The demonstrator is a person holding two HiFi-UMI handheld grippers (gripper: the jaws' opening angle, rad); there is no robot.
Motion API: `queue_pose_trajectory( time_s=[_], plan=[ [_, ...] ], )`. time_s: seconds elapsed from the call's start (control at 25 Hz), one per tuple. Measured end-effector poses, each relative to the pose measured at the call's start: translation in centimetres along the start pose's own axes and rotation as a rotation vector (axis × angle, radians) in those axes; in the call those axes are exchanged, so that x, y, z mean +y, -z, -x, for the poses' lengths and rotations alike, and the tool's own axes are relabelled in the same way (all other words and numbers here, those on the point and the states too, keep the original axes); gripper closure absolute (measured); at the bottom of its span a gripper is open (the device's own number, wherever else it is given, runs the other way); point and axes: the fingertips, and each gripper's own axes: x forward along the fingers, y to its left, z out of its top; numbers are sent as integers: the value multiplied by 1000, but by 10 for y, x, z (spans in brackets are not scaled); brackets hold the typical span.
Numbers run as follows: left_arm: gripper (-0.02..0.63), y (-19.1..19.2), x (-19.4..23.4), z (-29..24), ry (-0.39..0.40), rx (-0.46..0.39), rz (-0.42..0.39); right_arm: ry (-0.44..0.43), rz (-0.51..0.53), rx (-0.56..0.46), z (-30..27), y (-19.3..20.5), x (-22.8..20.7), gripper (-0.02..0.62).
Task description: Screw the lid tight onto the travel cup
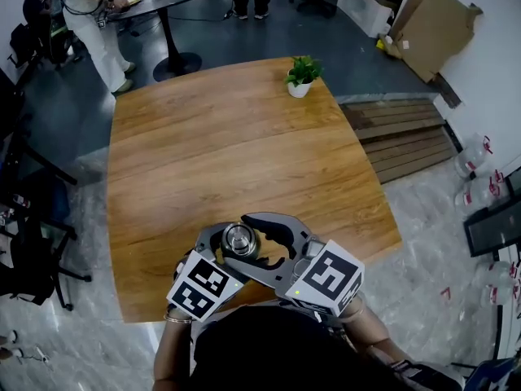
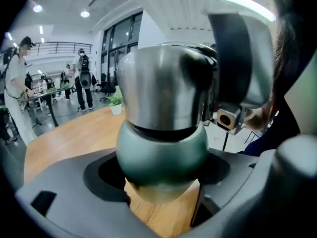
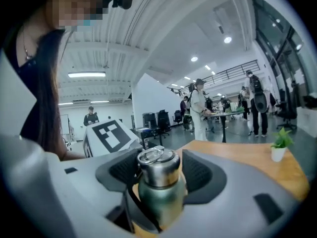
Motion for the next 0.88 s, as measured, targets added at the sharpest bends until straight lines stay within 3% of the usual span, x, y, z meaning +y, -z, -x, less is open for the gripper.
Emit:
queue_pose_trajectory(
  time_s=[0.12,0.28,0.36,0.44,0.56,0.64,0.72,0.88],
  plan=[
    [212,0,-7,-1,55,-3,5,-24,-5,10,0,1,1,328],
    [212,-1,10,-3,-87,16,26,101,12,-2,-4,-1,-8,328],
    [212,1,16,-3,-118,29,23,105,7,6,-5,2,-9,328],
    [212,2,11,-1,-64,20,23,40,11,26,-3,4,-3,327],
    [212,2,-6,4,84,-4,22,-66,14,41,1,5,5,327],
    [212,1,-14,5,144,-4,28,-81,11,40,1,5,6,328],
    [212,3,-10,2,115,3,53,-32,23,39,-3,4,3,328],
    [212,4,11,-1,-47,14,62,78,49,34,-9,5,-3,328]
  ],
)
